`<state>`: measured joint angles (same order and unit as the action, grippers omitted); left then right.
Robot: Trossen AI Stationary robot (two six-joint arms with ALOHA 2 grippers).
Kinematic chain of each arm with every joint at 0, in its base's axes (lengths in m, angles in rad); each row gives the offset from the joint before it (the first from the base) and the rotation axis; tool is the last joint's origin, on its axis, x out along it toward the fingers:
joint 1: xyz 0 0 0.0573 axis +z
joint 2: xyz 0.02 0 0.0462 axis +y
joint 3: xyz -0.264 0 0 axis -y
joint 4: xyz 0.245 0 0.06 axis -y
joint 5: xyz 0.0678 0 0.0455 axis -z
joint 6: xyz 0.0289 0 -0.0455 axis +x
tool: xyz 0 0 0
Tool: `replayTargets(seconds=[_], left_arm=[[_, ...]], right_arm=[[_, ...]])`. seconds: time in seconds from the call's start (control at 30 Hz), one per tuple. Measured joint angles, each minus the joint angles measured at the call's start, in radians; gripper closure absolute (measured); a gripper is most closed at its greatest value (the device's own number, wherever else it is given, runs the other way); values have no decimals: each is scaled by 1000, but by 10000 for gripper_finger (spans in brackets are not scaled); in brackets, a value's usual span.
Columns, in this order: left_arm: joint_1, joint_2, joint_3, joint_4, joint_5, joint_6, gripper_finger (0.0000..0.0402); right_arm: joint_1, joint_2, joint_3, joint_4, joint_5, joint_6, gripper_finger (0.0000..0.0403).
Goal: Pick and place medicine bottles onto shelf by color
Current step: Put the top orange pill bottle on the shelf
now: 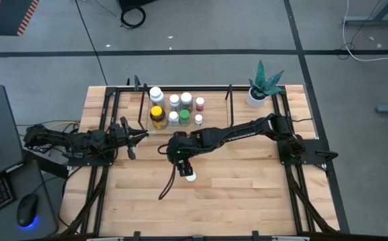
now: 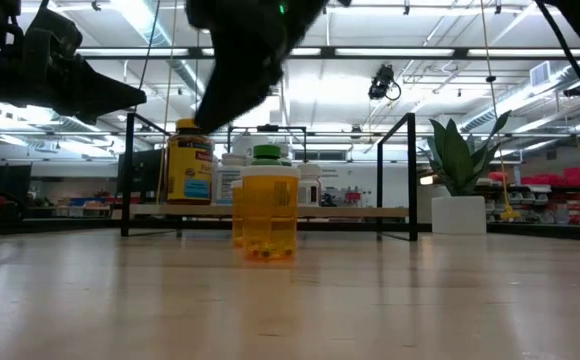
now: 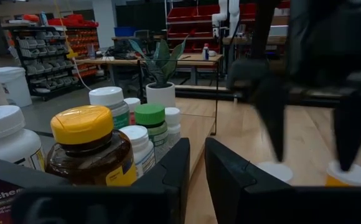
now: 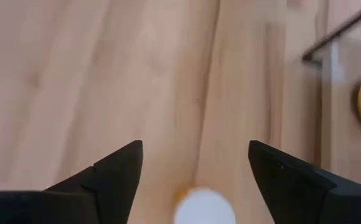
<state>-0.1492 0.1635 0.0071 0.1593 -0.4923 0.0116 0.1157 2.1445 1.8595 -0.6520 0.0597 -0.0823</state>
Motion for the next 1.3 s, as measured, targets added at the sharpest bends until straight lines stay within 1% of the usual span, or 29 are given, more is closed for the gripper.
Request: replayTargets(seconds=[0.23,0.37,0.47,0.57,0.67,0.83,1.07,1.3], left_arm=[[0,0,0,0,0,0,338],[0,0,0,0,0,0,340],[0,0,0,0,0,0,345],[0,0,0,0,0,0,346],[0,0,0,0,0,0,342],[0,0,0,0,0,0,338],[0,0,0,0,0,0,346],[0,0,0,0,0,0,339]], right_arm=[[-26,0,-91,13,0,26,54],[-28,0,-134,44,0,27,29],[-27,0,-156,63,0,27,19],[-29,0,-179,70,0,27,18],[-33,0,-200,77,-7,28,26],[-34,0,-228,92,7,34,52],[-39,0,-228,115,26,36,104],[-53,0,-228,109,26,53,152]])
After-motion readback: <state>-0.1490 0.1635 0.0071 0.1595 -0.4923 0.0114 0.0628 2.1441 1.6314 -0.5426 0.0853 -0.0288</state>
